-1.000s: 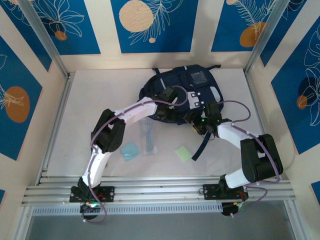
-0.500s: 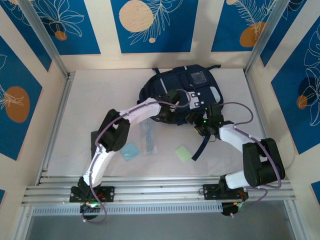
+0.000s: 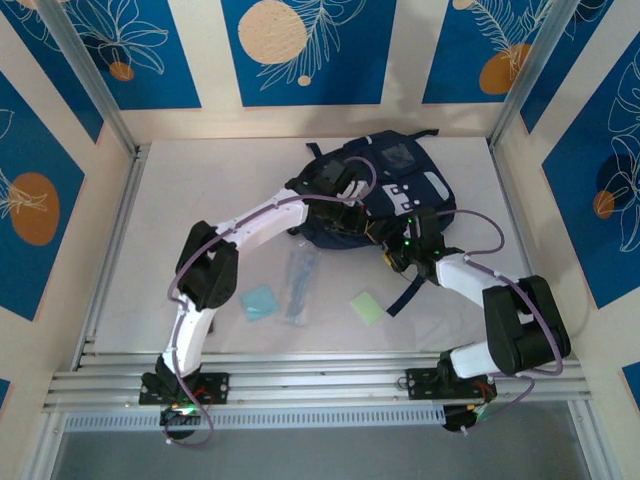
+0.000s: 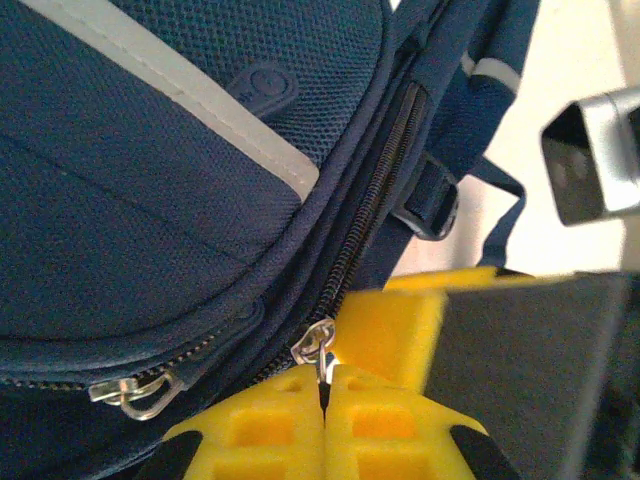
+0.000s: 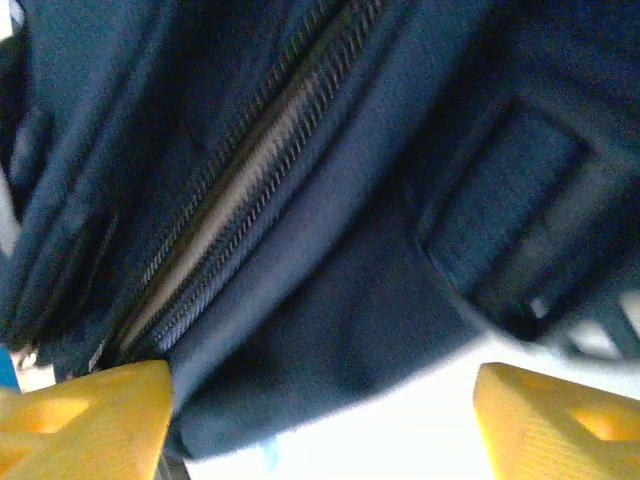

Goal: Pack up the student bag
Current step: Unzip the student bag at the top-center of the table.

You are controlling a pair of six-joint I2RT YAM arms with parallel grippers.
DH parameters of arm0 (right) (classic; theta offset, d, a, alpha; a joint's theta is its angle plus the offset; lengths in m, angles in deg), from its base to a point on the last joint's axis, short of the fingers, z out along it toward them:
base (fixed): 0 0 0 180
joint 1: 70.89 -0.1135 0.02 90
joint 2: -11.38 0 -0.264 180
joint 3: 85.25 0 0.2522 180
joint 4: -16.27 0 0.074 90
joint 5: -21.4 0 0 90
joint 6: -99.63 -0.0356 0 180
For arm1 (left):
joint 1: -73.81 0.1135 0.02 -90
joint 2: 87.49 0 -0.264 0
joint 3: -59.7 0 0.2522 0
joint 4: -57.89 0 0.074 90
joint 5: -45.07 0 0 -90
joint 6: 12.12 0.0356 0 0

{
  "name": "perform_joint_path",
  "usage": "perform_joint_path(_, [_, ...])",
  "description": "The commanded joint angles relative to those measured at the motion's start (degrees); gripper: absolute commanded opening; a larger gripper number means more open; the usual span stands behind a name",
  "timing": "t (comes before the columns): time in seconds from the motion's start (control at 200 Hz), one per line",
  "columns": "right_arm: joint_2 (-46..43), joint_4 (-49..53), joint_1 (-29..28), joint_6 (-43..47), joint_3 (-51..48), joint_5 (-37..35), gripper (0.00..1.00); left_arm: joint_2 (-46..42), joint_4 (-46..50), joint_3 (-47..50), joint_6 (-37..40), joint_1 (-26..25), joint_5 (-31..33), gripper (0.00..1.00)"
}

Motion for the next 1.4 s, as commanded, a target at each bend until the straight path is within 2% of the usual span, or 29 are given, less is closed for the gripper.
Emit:
perform_joint_path(0.0, [3.4, -8.8, 0.2, -2.5, -1.0, -2.9, 0.70, -4.4, -3.2, 1.1, -2.1, -0.3, -9.1, 0.00])
perform_joint_path(0.03, [4.3, -10.3, 0.2, -2.7, -1.0, -3.6, 0.62, -4.5, -3.0, 1.3, -2.0, -0.1, -9.1, 0.00])
perform_joint_path(0.19, [6.5, -14.2, 0.2, -1.6, -0.6, -6.8, 0.05, -5.5, -5.8, 4.9, -3.9, 2.3, -10.9, 0.00])
perform_joint_path(0.22, [6.4, -14.2, 0.3, -1.0, -0.5, -7.0, 0.00, -5.8, -5.6, 5.4, -3.6, 2.8, -10.5, 0.00])
perform_joint_path(0.405, [2.9, -10.6, 1.4, 3.2, -1.2, -8.9, 0.00, -6.6, 1.4, 5.9, 4.1, 6.5, -1.7, 0.00])
perform_joint_path(0.585, [-0.6, -6.3, 3.8, 7.6, -1.0, -8.6, 0.00, -7.2, 9.0, 7.0, 12.4, 9.3, 12.1, 0.00])
perform_joint_path(0.79, [-1.4, -2.5, 6.3, 13.2, 0.9, -6.7, 0.00, -7.3, 8.6, 9.5, 14.8, 14.9, 18.3, 0.00])
perform_joint_path(0.875, [0.2, -2.0, 7.7, 15.5, 2.8, -5.3, 0.00, -8.1, 6.8, 9.5, 15.3, 14.9, 15.9, 0.00])
perform_joint_path(0.965, [2.2, -0.8, 9.6, 17.9, 5.4, -4.2, 0.00, -9.1, 3.2, 9.8, 14.0, 14.4, 7.5, 0.00])
perform_joint_path(1.015, [3.6, 0.3, 11.1, 19.2, 7.5, -3.3, 0.00, -9.6, 2.4, 9.3, 13.5, 13.3, 4.2, 0.00])
perform_joint_path(1.13, [8.0, 4.4, 14.8, 22.1, 14.2, -1.1, 0.00, -10.5, 2.9, 7.5, 13.8, 9.7, 1.3, 0.00])
perform_joint_path(1.265, [11.5, 9.6, 18.3, 22.3, 20.9, 2.7, 0.00, -10.8, -0.2, 7.6, 9.7, 6.5, -5.7, 0.00])
perform_joint_path(1.395, [7.2, 14.1, 18.5, 20.9, 21.3, 4.7, 0.38, -8.7, -3.9, 5.4, 6.0, 4.4, -8.2, 0.00])
